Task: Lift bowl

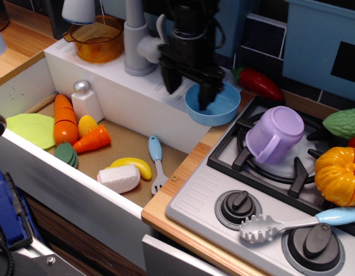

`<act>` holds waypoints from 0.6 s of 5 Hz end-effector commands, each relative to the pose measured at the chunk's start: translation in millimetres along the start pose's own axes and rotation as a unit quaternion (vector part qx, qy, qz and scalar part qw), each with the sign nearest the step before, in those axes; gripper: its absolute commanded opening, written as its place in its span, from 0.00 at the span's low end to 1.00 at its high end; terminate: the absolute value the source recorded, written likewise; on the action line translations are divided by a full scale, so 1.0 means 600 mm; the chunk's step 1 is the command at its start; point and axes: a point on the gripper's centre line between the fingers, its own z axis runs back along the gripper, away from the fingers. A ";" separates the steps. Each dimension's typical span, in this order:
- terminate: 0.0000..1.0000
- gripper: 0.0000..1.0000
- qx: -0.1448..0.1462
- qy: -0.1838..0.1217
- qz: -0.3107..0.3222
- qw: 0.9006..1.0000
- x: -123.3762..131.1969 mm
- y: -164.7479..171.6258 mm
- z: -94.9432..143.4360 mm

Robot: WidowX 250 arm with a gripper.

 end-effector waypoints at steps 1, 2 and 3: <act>0.00 0.00 0.013 -0.025 0.013 1.000 0.012 0.009 0.032; 0.00 0.00 0.012 -0.023 0.014 1.000 0.011 0.009 0.032; 0.00 0.00 0.026 -0.033 0.015 0.999 0.009 0.006 0.032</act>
